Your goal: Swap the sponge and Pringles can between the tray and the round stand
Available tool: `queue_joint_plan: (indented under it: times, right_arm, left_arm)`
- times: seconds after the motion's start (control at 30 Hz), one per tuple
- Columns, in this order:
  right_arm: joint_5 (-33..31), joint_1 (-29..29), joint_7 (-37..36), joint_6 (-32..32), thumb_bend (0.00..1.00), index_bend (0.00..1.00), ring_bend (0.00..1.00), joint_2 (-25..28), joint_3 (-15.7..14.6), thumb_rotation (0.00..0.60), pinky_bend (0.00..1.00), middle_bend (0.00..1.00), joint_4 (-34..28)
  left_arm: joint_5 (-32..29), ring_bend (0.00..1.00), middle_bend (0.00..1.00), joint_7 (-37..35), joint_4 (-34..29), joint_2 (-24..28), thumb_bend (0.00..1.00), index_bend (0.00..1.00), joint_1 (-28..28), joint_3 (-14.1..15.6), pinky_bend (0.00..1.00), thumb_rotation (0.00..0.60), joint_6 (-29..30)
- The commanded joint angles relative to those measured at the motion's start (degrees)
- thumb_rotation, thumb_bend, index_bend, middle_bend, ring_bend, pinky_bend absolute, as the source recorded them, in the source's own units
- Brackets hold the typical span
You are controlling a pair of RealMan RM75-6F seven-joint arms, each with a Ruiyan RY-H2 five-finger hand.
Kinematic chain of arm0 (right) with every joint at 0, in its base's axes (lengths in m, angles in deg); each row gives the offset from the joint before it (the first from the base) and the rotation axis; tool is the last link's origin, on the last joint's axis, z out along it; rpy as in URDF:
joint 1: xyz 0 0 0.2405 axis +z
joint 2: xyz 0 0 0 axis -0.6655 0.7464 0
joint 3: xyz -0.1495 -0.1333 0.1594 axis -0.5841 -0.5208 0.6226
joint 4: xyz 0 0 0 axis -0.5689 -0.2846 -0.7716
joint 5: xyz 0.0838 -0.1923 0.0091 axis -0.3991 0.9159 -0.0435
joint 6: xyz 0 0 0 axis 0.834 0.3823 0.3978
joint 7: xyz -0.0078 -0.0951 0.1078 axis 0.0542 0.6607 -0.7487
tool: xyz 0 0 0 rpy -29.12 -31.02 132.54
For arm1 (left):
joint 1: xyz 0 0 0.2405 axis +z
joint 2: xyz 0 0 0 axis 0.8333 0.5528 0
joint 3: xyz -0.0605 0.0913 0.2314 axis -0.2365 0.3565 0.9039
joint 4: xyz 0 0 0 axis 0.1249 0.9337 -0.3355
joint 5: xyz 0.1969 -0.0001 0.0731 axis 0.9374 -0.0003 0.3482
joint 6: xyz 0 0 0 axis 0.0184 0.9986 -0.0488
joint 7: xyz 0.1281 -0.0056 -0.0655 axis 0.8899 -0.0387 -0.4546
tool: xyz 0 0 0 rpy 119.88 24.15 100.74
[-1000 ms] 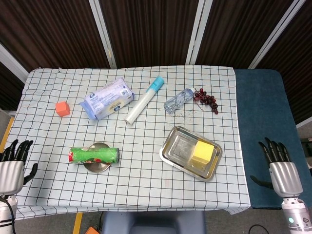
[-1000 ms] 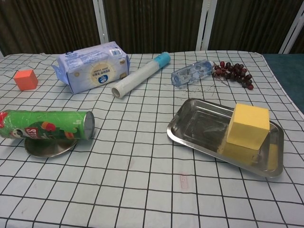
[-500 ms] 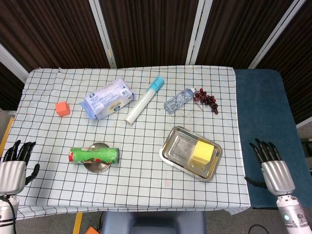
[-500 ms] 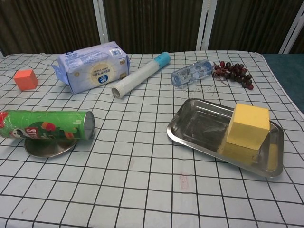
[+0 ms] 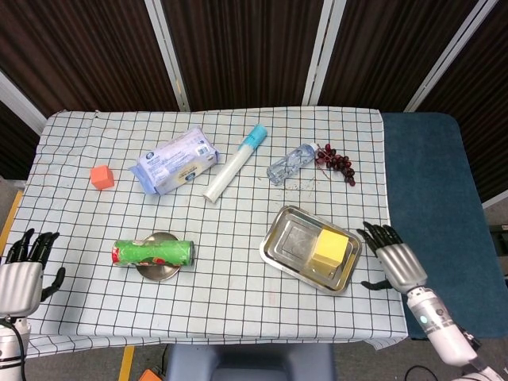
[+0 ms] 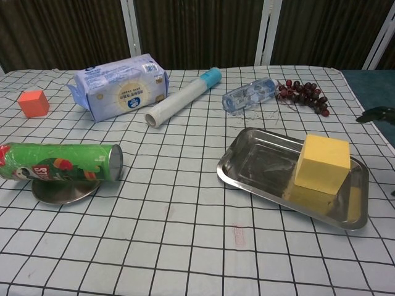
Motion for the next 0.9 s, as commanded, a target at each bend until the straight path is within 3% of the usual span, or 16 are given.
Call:
queue_joint_plan:
  times: [0.03,0.37,0.5,0.6,0.8,0.9]
  right_arm:
    - [-3.69,3.22,2.06,3.48,0.02,0.0,0.0,-3.27,1.82,0.6,0.01,0.0,1.3]
    - [-7.31,7.09,2.74,5.77,0.02,0.01,0.03,-8.47,3.53,0.6,0.11,0.03,5.08]
    - [-7.8,7.69,3.21,5.13,0.02,0.14,0.14,-9.95,3.58,0.6,0.23,0.16,6.47]
    - [-8.3,8.0,3.53,4.78,0.02,0.31,0.29,-10.87,3.57,0.6,0.4,0.31,7.58]
    - [-9.26,8.33,5.01,3.47,0.02,0.53,0.5,-12.55,3.58,0.6,0.65,0.46,9.54]
    - [-9.13,8.3,5.29,2.36,0.02,0.58,0.56,-13.17,3.58,0.6,0.71,0.52,10.14]
  left_arm:
    - [0.03,0.07,0.19,-0.19,-0.07,0.13,0.37,0.17,0.0,0.04,0.19,0.6,-0.06]
    - [-1.0,0.07,0.19,0.75,-1.6,1.06,0.37,0.17,0.09,0.09,0.19,0.6,-1.12]
    - [-1.22,0.07,0.19,0.82,-1.73,1.21,0.36,0.17,0.12,0.02,0.19,0.6,-1.23]
    - [-1.26,0.07,0.19,0.53,-1.87,1.32,0.37,0.18,0.13,0.0,0.19,0.6,-1.26]
    - [-1.06,0.07,0.19,-0.34,-1.96,1.53,0.36,0.18,0.1,0.11,0.19,0.6,-1.4]
    - [-1.1,0.07,0.19,-0.38,-1.94,1.56,0.36,0.18,0.09,0.14,0.19,0.6,-1.5]
